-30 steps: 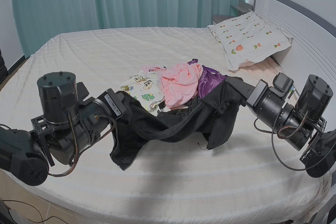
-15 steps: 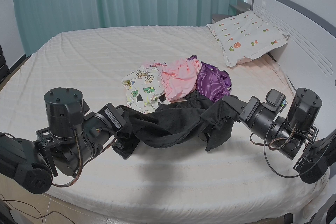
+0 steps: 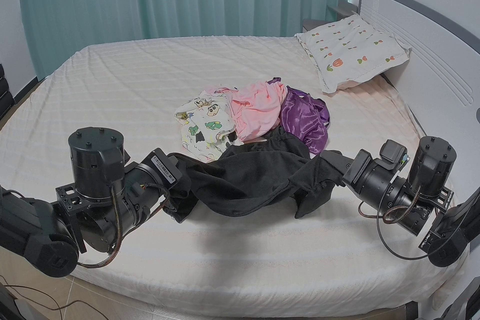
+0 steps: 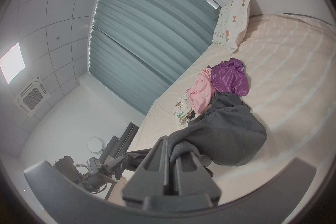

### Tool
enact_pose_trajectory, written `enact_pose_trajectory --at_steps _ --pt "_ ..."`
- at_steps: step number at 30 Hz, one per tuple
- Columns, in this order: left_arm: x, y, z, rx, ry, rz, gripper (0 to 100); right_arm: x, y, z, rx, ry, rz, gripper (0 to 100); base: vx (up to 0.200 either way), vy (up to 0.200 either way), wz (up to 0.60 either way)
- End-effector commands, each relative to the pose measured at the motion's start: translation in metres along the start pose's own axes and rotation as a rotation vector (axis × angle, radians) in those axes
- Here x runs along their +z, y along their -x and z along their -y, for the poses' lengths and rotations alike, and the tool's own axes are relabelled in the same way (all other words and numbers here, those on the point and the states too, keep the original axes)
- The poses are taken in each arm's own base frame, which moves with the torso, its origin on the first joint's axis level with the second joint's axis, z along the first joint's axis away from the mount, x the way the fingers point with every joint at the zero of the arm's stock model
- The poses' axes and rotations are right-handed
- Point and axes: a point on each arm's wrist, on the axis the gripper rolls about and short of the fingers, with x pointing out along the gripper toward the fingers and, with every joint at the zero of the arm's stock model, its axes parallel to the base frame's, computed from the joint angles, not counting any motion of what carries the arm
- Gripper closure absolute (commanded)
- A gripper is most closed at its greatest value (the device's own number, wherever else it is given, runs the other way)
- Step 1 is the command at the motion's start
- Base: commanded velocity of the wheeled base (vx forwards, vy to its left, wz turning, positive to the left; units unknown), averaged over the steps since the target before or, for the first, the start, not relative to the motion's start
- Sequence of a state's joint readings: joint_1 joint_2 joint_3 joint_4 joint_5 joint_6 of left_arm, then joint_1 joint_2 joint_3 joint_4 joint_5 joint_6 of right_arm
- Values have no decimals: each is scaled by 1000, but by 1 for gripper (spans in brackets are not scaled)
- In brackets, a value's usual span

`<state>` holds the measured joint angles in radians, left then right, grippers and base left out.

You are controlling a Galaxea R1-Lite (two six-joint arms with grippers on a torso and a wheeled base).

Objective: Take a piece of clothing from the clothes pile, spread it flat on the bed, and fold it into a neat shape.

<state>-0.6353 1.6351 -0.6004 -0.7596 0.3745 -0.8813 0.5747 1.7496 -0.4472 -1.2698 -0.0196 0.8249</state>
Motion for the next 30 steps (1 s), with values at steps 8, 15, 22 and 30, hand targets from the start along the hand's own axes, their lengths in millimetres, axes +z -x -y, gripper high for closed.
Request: enact_pose_trajectory --at_steps 8,15,22,30 --pt "5 -5 -7 27 6 12 100 -1 -2 5 -19 -1 -1 100 0 200 0" --pt "8 -10 -7 34 11 25 100 3 0 2 -8 -2 11 100 0 200 0" --pt "16 -11 -9 43 23 55 100 3 0 2 -21 -1 32 100 0 200 0" --pt "20 -6 -6 31 26 65 100 5 -1 -1 7 -2 67 100 0 200 0"
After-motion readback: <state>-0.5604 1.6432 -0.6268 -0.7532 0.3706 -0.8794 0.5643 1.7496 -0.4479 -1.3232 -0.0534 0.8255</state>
